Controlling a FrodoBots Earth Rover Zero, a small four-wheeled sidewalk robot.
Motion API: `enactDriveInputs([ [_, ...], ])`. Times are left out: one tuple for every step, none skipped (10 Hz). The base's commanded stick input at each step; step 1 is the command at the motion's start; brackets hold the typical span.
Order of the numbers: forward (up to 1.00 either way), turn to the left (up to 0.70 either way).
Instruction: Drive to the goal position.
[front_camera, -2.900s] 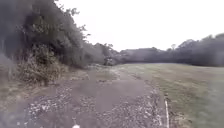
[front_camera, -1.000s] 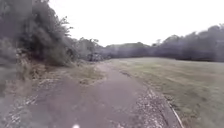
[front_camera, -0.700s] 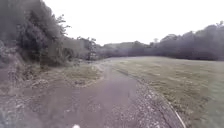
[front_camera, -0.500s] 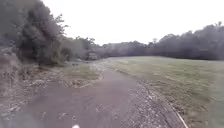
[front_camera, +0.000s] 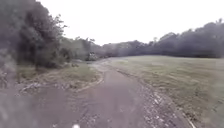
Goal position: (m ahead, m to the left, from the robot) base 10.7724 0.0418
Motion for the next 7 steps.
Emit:
enactDriveInputs([
  [0.45, 0.00],
  [0.45, 0.00],
  [0.45, 0.00],
  [0.45, 0.00],
  [0.45, 0.00],
  [0.45, 0.00],
  [0.45, 0.00],
])
